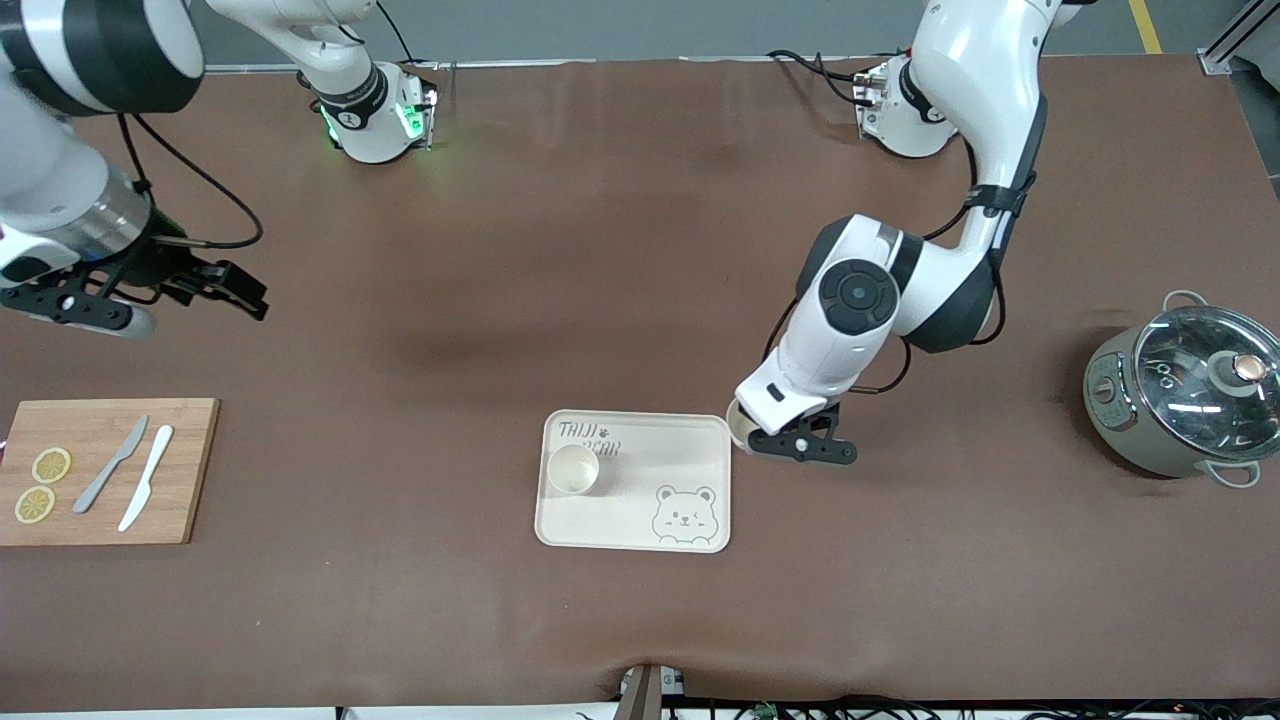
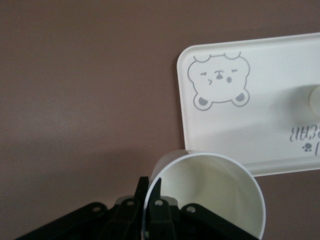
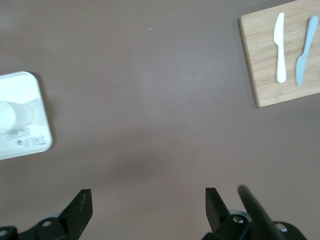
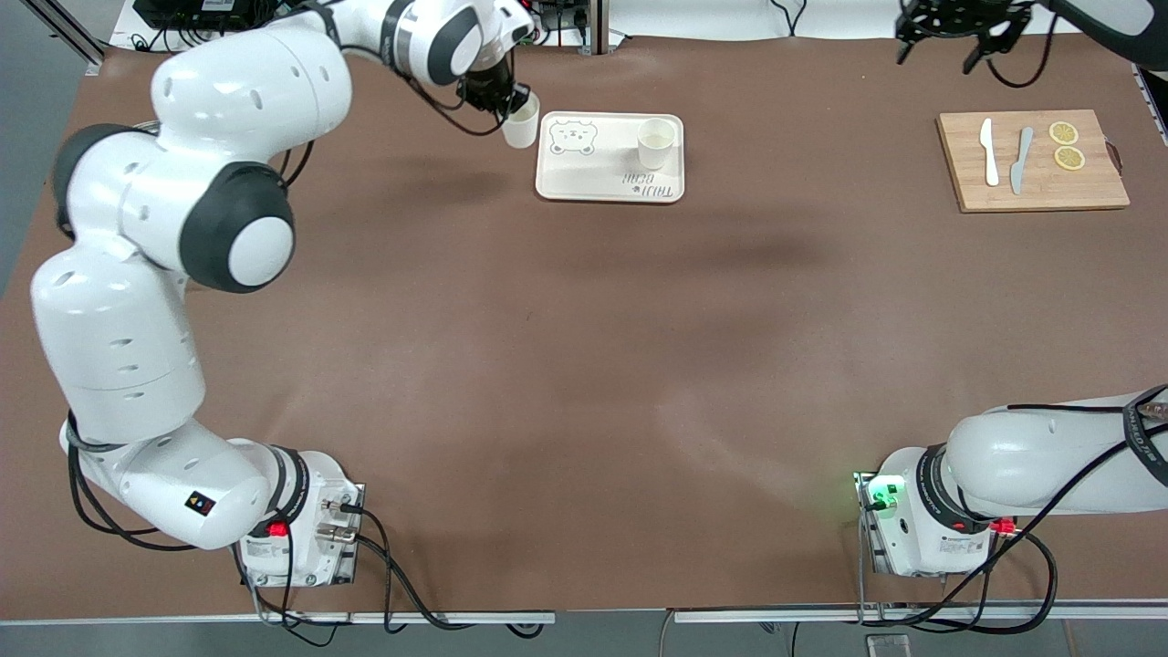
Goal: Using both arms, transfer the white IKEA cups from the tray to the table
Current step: 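Lift the cup with the left gripper while the right gripper reaches out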
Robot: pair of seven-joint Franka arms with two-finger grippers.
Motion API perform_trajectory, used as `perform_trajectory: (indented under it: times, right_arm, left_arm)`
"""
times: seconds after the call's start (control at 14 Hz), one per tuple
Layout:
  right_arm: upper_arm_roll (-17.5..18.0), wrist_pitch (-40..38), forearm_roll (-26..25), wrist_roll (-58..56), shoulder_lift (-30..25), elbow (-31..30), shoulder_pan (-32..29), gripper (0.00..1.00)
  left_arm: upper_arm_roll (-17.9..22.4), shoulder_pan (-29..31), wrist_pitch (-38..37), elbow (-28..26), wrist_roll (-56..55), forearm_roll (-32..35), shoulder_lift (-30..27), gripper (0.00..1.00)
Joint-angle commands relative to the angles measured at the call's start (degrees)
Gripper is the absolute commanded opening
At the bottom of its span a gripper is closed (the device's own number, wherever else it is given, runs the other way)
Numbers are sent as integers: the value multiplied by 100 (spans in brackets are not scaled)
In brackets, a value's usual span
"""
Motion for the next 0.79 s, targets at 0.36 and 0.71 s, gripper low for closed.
perform_trajectory:
  times: [0.36, 0.71]
  right_arm:
    - [-10, 421, -78, 2526, 1009, 1008, 1351, 100]
    - [-19, 439, -429, 4048, 2196, 2142, 2046, 100]
  left_arm:
    - [43, 421, 1225, -2278, 1091, -40, -1240, 0]
    - [34, 710, 2552, -3237, 1478, -40, -1319, 0]
